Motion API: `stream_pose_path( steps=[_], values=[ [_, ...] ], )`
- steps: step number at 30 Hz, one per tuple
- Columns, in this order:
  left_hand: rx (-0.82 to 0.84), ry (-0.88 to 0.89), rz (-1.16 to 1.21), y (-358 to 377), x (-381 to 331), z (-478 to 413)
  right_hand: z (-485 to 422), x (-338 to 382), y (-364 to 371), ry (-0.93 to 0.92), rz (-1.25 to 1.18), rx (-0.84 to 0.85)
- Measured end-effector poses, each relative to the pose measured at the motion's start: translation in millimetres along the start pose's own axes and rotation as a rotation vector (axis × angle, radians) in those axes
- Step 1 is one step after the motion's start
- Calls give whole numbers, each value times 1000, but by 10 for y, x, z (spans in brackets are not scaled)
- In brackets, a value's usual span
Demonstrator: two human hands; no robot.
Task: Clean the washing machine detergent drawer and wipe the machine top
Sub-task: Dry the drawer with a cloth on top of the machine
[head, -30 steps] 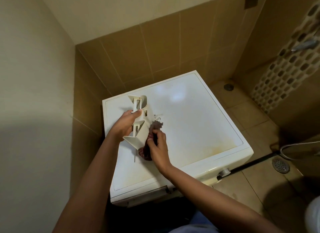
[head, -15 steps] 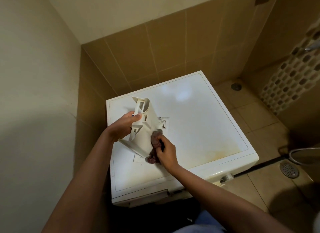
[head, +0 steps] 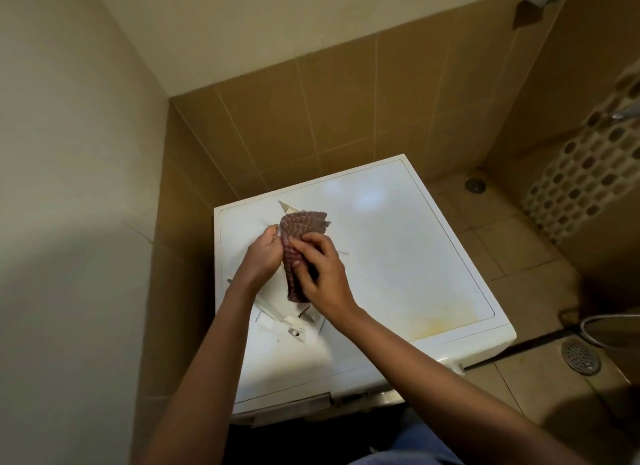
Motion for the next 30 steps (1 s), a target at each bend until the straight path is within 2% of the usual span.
stream_pose_path(
  steps=[4, 8, 13, 16, 19, 21, 24, 28, 30],
  values=[
    [-156, 76, -57, 5, 17, 81, -169, -160, -112, -126, 157, 63],
    [-196, 94, -138, -10, 32, 67, -418, -166, -177, -326, 520, 112],
    [-259, 112, -208, 6, 9, 123, -611, -128, -125, -517, 733, 142],
    [-277, 107, -224, -19, -7, 117, -758, -53, -32, -488, 783, 179],
    [-279, 94, -235, -30, -11, 96, -800, 20, 4, -324, 707, 212],
    [-264, 76, -236, -35, -13, 104, -797, -10, -52, -286, 616, 323],
    [-235, 62, -248, -31, -46, 117, -835, -56, -275, -461, 599, 487],
    [-226, 86, -267, -19, -71, 131, -940, -61, -321, -791, 835, 479],
    [-241, 71, -279, -26, -58, 133, -958, -37, -224, -911, 875, 484]
  ],
)
Point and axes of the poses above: each hand's wrist, its own z-axis away from the middle knuckle, its own y-axis out of the palm, x = y × z, the point moved 3 cm from there along -z, towards the middle knuckle
